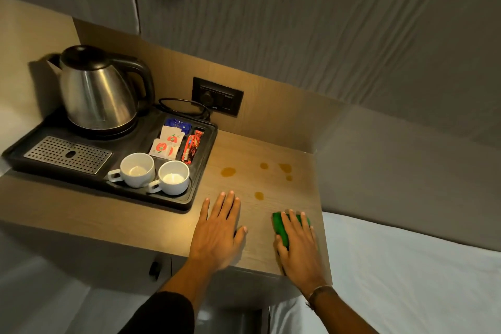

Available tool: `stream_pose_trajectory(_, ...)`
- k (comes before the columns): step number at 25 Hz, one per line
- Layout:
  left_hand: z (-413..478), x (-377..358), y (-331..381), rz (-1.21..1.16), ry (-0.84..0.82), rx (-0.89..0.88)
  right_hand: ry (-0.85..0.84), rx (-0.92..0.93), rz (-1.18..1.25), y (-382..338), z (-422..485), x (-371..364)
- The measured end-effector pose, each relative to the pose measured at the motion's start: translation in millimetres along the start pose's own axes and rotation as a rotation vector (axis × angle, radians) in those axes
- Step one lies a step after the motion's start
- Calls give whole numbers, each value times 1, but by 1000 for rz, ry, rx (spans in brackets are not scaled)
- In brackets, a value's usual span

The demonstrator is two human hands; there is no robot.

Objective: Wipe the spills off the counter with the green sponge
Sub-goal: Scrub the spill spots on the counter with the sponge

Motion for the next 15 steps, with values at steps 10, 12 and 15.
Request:
stream_pose_trajectory(10,-1,-6,0,-53,45,20,-92,340,50,6,64,-4)
stream_pose_trajectory(12,-1,-6,-2,-48,51,20,-115,395,38,38,25,4)
stream_pose_trajectory(15,0,-7,-2,-54,55,13,-60,321,78,73,52,23)
Point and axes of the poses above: each hand's wrist, its own z-axis towards the middle knuckle, its own x-axis out of the back of the hand, y = z × x, the point moved 1 cm from there along z, towards the middle knuckle, and after that the axes turned 13 degrees about x, right-handed, at the moved point
